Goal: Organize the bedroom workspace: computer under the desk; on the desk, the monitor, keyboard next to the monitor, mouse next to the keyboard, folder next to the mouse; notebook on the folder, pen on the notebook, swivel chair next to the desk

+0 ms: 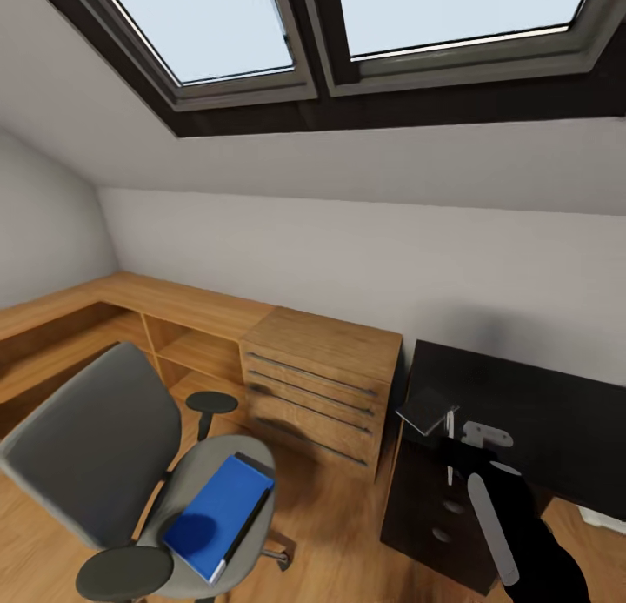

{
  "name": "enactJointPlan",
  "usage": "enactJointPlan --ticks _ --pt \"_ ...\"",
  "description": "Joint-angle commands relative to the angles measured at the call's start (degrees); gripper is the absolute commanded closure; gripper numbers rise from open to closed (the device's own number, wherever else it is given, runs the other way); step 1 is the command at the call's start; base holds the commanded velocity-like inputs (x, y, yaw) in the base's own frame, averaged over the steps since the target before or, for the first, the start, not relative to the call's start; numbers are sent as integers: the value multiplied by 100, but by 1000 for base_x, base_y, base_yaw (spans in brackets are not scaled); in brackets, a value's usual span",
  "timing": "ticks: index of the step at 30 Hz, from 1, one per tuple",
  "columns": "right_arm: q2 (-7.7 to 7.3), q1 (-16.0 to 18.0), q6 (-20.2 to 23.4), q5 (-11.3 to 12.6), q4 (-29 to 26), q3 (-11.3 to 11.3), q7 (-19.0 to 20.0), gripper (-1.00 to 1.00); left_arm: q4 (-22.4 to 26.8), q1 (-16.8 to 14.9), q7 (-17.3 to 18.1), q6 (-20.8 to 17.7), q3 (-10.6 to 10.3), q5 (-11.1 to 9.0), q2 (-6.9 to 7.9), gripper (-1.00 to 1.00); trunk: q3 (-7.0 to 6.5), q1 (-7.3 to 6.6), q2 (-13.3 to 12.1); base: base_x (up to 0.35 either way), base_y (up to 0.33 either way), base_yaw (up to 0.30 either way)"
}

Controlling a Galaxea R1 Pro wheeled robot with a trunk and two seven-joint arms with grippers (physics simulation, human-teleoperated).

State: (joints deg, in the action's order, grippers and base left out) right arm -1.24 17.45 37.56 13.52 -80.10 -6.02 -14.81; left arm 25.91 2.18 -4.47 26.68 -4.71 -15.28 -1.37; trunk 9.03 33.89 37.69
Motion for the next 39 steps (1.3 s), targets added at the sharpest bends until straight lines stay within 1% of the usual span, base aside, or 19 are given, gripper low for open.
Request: enactJointPlan --ticks 1,9,16,19,24,29,36,39 --pt "-4 4 14 72 -5 4 -39 100 11 2 -46 12 -48 -36 4 -100 8 2 7 0 -169 -98" --pt "-6 4 11 71 79 -15 -39 100 11 2 -45 12 -48 -36 5 -100 8 2 7 0 -266 -27" --pt "-12 4 -5 64 198 -255 -40 100 11 2 -45 12 -48 -36 5 -100 8 2 7 0 -301 -2" --pt "-15 4 -20 63 245 -305 -39 100 11 2 -45 12 -48 -36 0 -100 8 2 7 0 -303 0" --pt "-16 4 -37 63 262 -325 -31 100 11 2 -45 12 -48 -36 0 -100 8 2 7 0 -272 0" --pt "-31 4 -48 63 345 -335 -1 100 11 2 -45 12 -48 -36 1 -100 8 2 7 32 -85 0" --pt "-63 4 -101 59 629 -345 13 100 11 2 -45 12 -48 -36 0 -100 8 2 7 208 -10 0" --pt "-132 4 -178 59 849 -347 13 100 11 2 -45 12 -48 -36 -2 -100 8 2 7 267 -1 0"
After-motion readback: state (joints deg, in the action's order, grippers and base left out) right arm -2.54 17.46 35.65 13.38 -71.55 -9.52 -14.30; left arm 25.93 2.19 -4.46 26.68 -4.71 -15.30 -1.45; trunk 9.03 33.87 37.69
